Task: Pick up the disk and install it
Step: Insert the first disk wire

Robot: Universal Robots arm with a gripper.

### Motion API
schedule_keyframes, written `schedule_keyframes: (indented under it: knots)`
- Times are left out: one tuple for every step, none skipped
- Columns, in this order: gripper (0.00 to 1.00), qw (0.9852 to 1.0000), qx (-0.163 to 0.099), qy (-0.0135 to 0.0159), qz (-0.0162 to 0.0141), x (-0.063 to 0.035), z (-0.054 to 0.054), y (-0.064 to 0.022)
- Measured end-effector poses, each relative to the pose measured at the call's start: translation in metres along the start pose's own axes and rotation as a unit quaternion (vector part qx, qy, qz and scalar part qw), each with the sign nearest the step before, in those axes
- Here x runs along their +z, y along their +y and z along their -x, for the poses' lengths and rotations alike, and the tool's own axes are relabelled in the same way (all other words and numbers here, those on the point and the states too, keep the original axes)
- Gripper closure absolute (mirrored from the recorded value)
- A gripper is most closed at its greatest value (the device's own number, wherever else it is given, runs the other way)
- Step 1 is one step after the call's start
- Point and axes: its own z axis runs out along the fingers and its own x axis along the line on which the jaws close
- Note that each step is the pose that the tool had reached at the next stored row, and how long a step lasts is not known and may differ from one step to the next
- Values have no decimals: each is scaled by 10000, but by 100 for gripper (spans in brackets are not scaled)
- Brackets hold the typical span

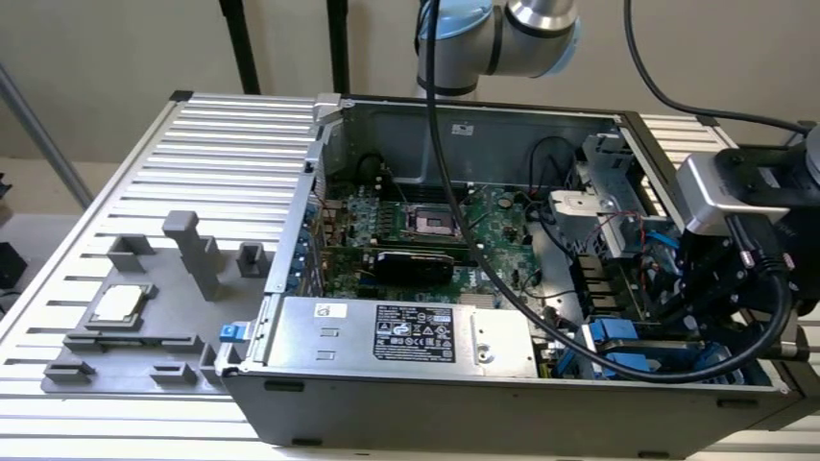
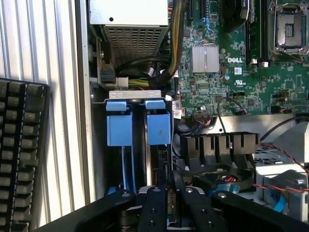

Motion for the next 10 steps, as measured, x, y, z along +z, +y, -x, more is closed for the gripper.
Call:
schedule_keyframes:
  knots:
    - [84,10000,0,3,0,1,0,0]
    - [84,10000,0,5,0,4,0,0]
    - [84,10000,0,7,0,6,0,0]
    - [84,10000,0,9,0,8,-1,1]
    - [84,10000,0,11,-1,12,-1,4]
    - [84,10000,0,11,-1,16,-1,6]
    - [84,10000,0,11,-1,20,-1,6]
    - [84,10000,0,10,-1,25,0,7]
    - [84,10000,0,11,-1,30,2,7]
    - [84,10000,0,11,-2,32,4,7]
